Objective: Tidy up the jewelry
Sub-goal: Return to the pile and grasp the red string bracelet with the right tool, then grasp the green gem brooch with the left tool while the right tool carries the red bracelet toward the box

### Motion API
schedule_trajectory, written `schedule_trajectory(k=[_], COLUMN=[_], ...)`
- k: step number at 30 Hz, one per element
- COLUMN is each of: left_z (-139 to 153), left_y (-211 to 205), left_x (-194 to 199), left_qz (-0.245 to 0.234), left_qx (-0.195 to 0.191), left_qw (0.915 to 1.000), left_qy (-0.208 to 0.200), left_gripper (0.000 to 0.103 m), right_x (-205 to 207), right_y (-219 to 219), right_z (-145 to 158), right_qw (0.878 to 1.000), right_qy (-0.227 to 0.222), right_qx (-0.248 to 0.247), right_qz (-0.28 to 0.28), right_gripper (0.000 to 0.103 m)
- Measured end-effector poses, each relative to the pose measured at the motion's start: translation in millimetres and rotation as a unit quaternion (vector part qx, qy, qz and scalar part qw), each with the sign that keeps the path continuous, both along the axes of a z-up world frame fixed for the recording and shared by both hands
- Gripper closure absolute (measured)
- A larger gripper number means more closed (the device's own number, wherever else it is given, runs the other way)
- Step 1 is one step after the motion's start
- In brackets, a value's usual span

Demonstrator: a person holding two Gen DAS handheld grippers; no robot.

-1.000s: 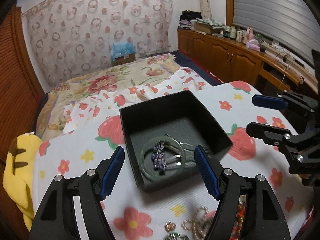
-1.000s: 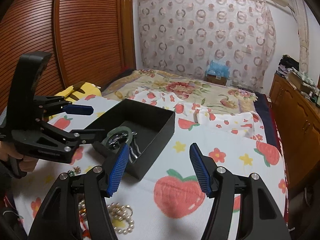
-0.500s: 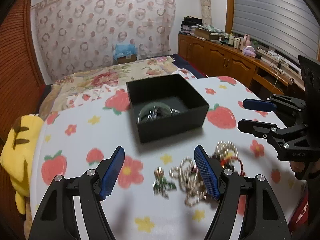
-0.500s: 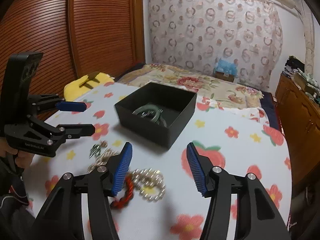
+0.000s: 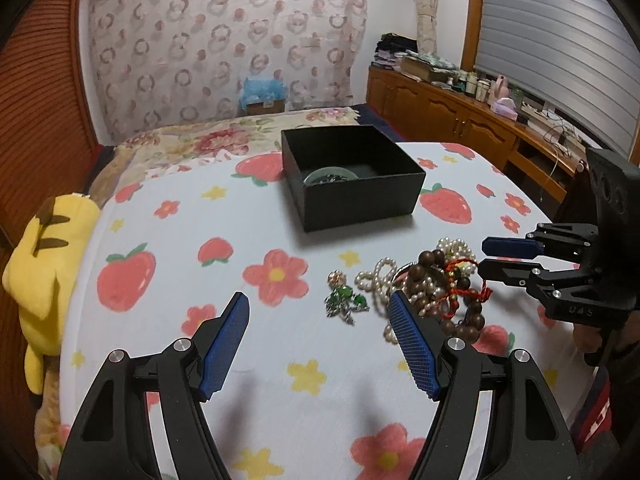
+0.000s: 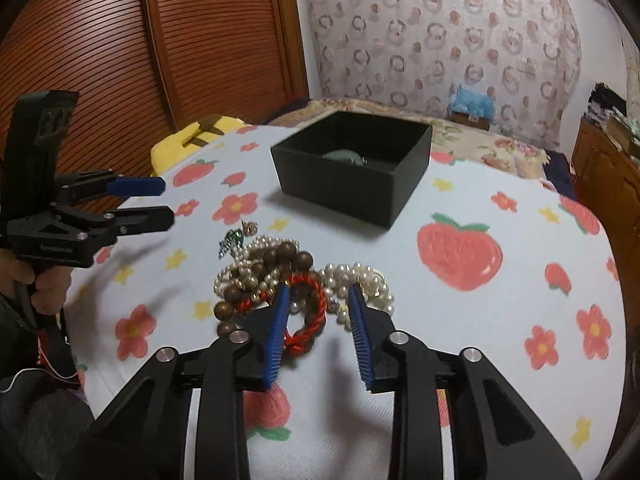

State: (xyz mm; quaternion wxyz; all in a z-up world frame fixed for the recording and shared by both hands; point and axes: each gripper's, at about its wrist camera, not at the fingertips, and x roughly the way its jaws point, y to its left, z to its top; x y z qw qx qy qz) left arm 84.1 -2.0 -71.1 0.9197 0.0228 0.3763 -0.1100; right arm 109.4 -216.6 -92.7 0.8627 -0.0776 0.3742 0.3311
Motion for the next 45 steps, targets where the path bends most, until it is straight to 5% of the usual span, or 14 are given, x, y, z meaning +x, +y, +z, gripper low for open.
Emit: schedule_trajectory(k=[8, 25, 31, 45], left_z=[-9.0, -27.9, -33.3, -39.5], left_y=[5.2, -1.0, -6.4, -16.7], left_x=[-1.3, 8.7, 21.2, 48.7], left_qz=[0.007, -0.009, -0.020, -0.025], left_qx=[0.004, -0.004, -0.002, 0.006], left_qw=[0.9999, 0.9994, 0.9986, 0.9973], left_qy=[0.008, 0.033, 0.049, 0.069], left_gripper=[0.034, 0.034, 0.057, 0.084], right_x=[2.7, -3.4, -3.7, -3.6], right_y=[-0.2, -17.9, -19.9, -16.3], right_z=[-6.3, 42.5, 41.7, 38.4], right_qw=[1.000, 0.998, 0.997, 0.997], right_qy=[0.015, -0.063, -0.066, -0.067], right_qx=[-0.009, 0.019, 0.017, 0.015], right_qz=[-0.002, -0.026, -0.030, -0.026], right_gripper=[0.100, 0.100, 0.100, 0.100])
